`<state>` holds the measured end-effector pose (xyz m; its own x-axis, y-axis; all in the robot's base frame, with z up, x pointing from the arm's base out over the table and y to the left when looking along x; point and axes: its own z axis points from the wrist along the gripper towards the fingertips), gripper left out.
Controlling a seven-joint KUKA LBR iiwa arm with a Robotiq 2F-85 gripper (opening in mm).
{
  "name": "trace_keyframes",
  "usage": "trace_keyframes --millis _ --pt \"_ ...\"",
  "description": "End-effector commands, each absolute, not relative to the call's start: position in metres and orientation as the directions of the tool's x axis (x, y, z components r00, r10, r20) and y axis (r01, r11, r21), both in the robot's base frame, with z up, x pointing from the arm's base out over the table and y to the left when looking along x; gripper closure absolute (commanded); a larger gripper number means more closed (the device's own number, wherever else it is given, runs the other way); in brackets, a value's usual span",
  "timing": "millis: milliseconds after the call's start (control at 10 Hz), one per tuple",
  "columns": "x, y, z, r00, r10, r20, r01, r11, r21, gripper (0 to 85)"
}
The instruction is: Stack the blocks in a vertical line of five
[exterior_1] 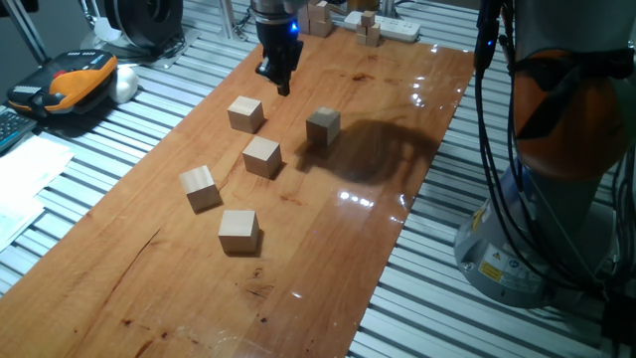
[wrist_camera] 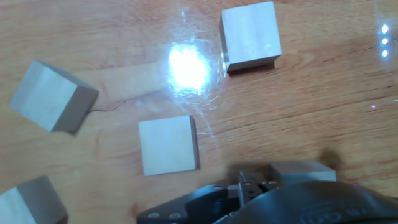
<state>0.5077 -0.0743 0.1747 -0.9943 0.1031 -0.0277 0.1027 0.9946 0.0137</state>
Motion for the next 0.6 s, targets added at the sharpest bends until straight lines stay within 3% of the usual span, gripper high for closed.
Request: trace_keyframes --millis 0,200,300,500 --pt "0.5076 -0.075 0.1739 -0.994 0.108 -0.03 0.108 0.994 0.012 68.0" --pt "0.508 -0.0747 0.1736 -0.992 0.119 -0.03 0.118 0.993 0.011 68.0" --pt "0.5077 -0.0751 0.1735 -0.992 0.12 -0.029 0.12 0.993 0.003 51.0" --pt "0.5075 -0.0754 0.1733 -0.994 0.107 -0.019 0.107 0.994 0.0 51.0"
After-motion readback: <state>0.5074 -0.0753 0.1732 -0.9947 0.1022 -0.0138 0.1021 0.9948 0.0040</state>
